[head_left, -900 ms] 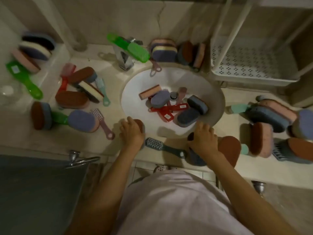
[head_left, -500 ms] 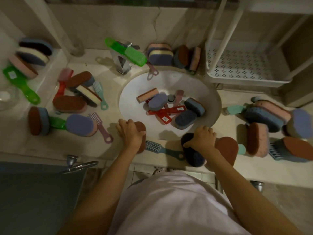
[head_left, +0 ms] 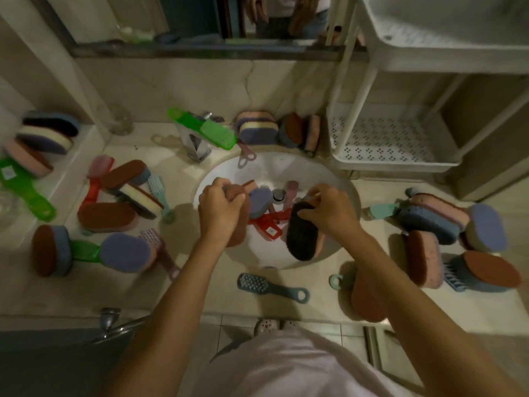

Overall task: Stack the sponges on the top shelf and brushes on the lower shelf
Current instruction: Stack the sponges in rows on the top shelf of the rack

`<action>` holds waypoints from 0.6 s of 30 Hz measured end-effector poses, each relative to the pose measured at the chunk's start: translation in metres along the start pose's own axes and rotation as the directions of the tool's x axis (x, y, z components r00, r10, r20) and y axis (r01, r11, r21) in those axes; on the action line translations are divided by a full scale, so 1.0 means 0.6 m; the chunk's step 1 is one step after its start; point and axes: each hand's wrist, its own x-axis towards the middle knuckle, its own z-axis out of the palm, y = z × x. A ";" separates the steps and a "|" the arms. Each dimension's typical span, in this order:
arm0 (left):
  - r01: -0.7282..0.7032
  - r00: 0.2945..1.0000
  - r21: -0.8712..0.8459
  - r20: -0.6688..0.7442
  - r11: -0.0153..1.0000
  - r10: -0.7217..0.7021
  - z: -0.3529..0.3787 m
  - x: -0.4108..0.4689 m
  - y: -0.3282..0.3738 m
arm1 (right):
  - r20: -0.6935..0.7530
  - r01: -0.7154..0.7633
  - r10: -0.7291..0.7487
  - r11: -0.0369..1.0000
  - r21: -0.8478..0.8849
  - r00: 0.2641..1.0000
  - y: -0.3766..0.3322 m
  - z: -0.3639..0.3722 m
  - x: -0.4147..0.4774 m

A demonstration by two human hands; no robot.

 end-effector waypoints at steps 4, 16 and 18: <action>-0.206 0.979 -0.171 -0.030 0.964 0.204 -0.034 0.049 0.122 | -0.132 0.159 -0.151 0.986 0.053 0.980 -0.046 -0.102 0.025; -0.370 0.908 -0.533 -0.034 0.761 0.417 -0.052 0.143 0.475 | -0.732 0.377 -0.369 0.912 -0.164 0.573 -0.050 -0.354 0.099; -0.337 0.909 -0.531 0.029 0.777 0.415 -0.026 0.155 0.513 | -0.742 0.347 -0.332 0.927 -0.143 0.583 -0.028 -0.376 0.124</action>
